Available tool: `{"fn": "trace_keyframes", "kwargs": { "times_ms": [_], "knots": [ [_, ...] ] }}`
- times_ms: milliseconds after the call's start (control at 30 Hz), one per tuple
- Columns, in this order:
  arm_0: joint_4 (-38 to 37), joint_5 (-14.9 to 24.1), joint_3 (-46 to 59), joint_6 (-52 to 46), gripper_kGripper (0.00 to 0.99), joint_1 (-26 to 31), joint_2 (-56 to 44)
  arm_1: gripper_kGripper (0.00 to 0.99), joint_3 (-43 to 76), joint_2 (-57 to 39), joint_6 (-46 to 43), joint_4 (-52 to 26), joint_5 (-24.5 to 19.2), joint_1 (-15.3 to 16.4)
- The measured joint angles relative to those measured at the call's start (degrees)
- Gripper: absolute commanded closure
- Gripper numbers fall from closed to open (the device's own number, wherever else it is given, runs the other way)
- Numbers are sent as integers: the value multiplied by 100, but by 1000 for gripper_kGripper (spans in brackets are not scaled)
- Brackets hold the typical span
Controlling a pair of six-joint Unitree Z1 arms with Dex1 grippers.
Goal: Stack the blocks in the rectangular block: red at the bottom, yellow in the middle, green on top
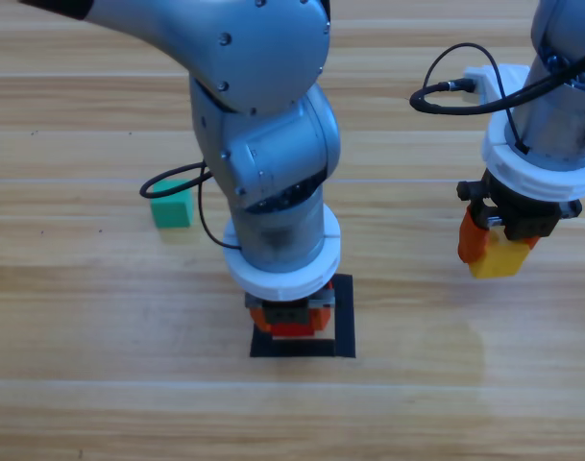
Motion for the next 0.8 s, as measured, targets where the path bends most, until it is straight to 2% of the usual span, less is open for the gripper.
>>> {"fn": "trace_keyframes", "kwargs": {
  "times_ms": [333, 800],
  "knots": [
    [3, -231, -241, 332, 979, -1, 333, 990, 36, 0, 0, -204, 0, 0],
    [3, -237, -260, 577, 979, 18, 389, 990, 44, 0, 0, -267, 0, -1]
  ]
}}
